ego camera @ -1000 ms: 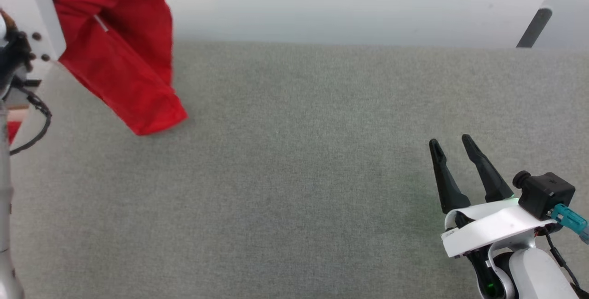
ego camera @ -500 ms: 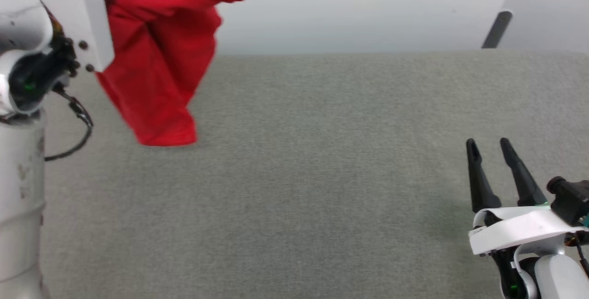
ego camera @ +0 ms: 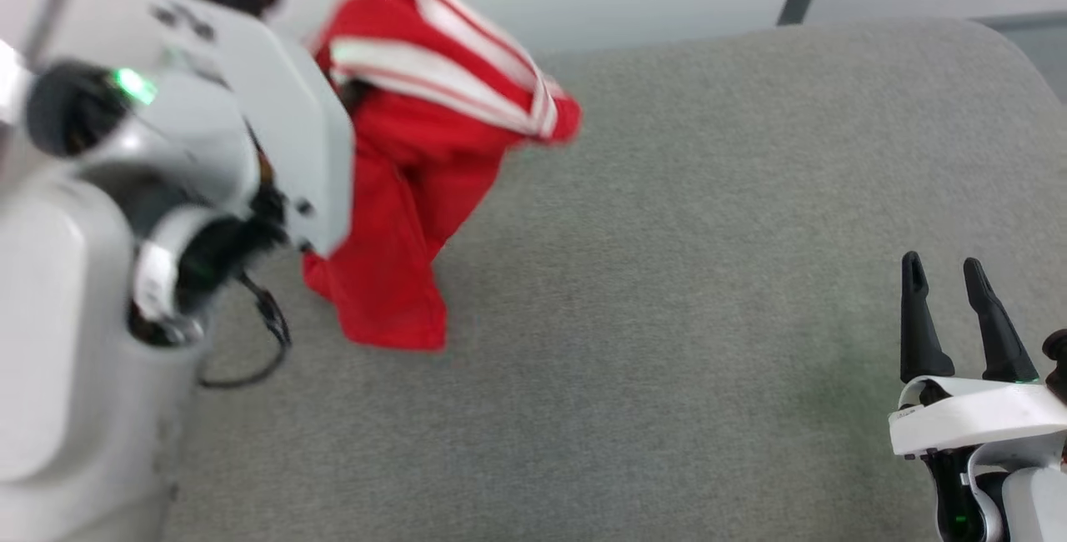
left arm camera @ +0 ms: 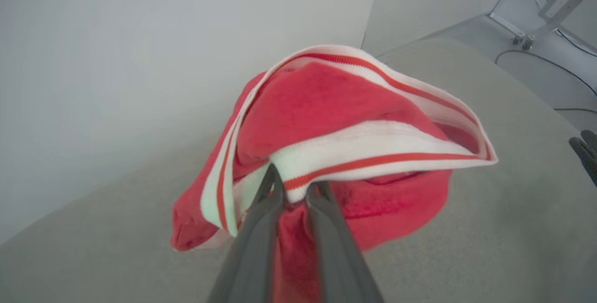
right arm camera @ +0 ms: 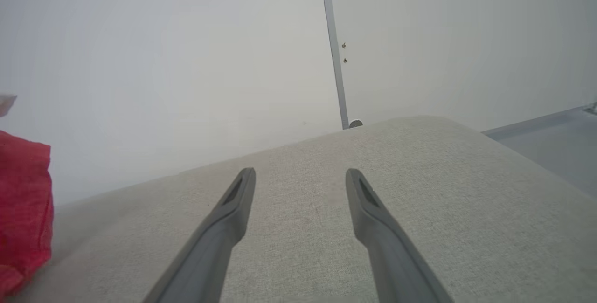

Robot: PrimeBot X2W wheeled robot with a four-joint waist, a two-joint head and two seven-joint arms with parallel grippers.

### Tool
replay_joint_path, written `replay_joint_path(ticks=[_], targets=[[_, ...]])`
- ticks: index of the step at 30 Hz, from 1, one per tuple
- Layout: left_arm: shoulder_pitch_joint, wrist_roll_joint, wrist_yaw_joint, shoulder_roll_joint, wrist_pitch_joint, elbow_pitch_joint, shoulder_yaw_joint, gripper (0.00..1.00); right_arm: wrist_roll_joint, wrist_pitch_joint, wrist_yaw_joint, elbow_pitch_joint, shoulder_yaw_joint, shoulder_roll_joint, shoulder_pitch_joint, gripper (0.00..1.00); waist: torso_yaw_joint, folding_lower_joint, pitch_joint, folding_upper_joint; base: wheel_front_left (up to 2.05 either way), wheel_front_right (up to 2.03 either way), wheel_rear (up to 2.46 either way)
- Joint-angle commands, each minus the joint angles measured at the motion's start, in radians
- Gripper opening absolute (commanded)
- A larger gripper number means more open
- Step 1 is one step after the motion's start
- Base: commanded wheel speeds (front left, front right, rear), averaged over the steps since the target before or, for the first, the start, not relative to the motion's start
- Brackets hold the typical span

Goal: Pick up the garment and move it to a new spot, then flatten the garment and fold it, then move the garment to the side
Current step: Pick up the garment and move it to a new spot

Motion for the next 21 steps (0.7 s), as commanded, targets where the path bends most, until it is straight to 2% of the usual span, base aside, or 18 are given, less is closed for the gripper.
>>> replay_joint_path(ticks=[1, 7, 14, 21], targets=[[0.029, 0.009, 0.012, -0.005, 0.008, -0.016, -0.009, 0.0, -0.004, -0.006, 0.001, 0.007, -0.008, 0.007, 0.005, 1.0, -0.038, 0.0, 0.035, -0.0001, 0.0, 0.0, 0.0], [0.134, -0.009, 0.036, -0.032, 0.047, -0.034, -0.059, 0.0, 0.007, -0.018, 0.001, 0.039, -0.01, 0.015, -0.019, 1.0, -0.067, 0.0, 0.063, -0.0001, 0.0, 0.0, 0.0], [0.236, -0.033, 0.061, -0.051, 0.069, 0.009, -0.088, 0.0, 0.024, -0.029, 0.001, 0.079, 0.009, 0.029, -0.046, 1.0, -0.085, 0.0, 0.087, -0.0001, 0.0, 0.0, 0.0], [0.298, -0.047, 0.049, -0.069, 0.058, 0.08, -0.122, 0.0, 0.034, -0.037, 0.001, 0.112, 0.025, 0.03, -0.069, 1.0, -0.08, 0.0, 0.096, -0.0001, 0.0, 0.0, 0.0]])
